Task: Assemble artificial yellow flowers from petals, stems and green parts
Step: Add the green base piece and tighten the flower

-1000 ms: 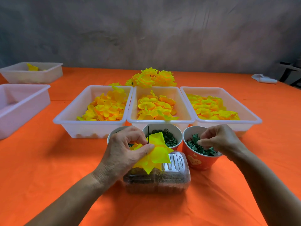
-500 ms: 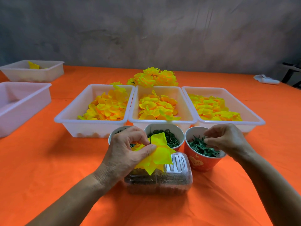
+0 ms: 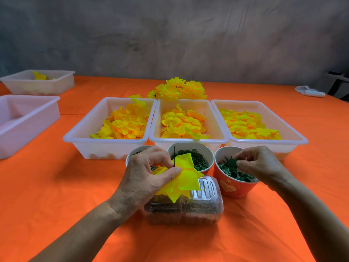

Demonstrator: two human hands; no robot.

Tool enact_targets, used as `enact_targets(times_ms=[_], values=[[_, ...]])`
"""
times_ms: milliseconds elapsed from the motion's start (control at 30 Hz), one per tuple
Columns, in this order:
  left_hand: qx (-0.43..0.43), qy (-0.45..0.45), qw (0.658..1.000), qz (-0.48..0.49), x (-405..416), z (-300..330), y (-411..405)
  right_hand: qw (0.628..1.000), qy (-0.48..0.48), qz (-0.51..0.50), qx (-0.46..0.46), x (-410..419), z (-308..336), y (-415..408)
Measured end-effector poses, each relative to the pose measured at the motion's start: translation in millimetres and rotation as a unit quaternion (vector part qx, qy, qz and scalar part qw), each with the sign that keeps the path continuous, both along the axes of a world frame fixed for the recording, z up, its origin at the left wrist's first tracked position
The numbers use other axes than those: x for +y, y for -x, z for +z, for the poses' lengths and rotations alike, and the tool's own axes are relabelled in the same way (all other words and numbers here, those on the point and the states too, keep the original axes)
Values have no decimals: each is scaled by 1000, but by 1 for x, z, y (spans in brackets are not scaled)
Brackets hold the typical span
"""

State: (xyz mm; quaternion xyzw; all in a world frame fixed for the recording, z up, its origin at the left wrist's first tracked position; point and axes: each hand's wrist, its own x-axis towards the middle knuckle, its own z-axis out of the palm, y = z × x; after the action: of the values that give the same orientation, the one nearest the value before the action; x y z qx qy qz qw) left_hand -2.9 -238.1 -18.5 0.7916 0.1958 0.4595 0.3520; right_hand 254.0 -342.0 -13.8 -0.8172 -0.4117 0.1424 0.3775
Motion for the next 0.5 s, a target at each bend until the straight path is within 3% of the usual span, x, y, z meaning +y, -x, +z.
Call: enact_targets(times_ms=[333,433,500], values=[[7,1,1000,1,-1,2,0,995,-58,-37,-74,0,7,7],[14,-7,1000,5,-2,3,0,987,-141,-56,-48,0,12,12],[13,-5,1000,8,-2,3,0,978,-202,-39,21,0,17,19]])
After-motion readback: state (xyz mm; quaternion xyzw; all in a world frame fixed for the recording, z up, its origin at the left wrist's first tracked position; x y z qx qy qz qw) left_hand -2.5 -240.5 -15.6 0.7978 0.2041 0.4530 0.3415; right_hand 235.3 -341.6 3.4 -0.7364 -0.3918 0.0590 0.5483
